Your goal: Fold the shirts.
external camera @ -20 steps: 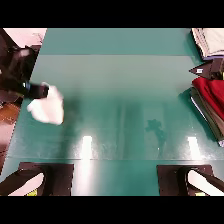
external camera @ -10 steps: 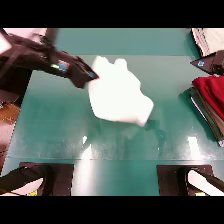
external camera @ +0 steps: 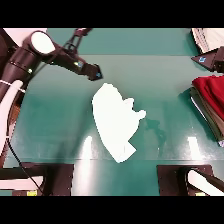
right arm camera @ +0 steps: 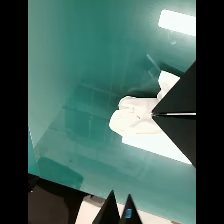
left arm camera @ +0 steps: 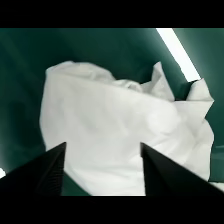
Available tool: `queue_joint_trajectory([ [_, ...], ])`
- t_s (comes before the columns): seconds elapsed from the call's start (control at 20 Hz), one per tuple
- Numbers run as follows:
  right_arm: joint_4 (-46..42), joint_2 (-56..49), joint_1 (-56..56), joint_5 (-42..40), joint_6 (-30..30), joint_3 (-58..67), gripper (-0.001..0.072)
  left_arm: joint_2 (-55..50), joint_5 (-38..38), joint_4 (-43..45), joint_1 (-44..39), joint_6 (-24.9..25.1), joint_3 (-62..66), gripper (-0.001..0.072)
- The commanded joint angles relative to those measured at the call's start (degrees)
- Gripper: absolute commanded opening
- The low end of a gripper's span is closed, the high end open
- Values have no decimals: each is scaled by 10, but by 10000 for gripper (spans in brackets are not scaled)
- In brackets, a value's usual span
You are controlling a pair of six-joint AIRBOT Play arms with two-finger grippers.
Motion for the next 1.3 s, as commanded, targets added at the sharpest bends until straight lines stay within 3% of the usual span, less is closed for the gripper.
queue_joint_trajectory([
  [0.0,-2,0,0,-1,0,0,13,-4,-142,0,65,-35,-17,491],
  [0.1,-2,0,0,-1,0,0,13,30,-129,-9,64,-36,-125,491],
  [0.3,-2,0,0,-3,0,0,13,129,30,-125,35,-36,-419,491],
  [0.45,-2,0,0,-4,0,0,13,157,102,-164,-23,-36,-545,491],
  [0.75,-2,0,0,3,0,0,13,157,218,-199,-137,-51,-579,491],
  [1.05,-2,0,0,10,0,0,13,147,254,-216,-145,-63,-579,488],
  [1.1,-2,0,0,10,0,0,13,147,261,-227,-145,-62,-578,360],
  [1.15,-2,0,1,10,0,0,13,147,263,-230,-145,-61,-574,68],
  [1.25,-2,0,1,12,0,0,13,150,240,-218,-138,-56,-549,24],
])
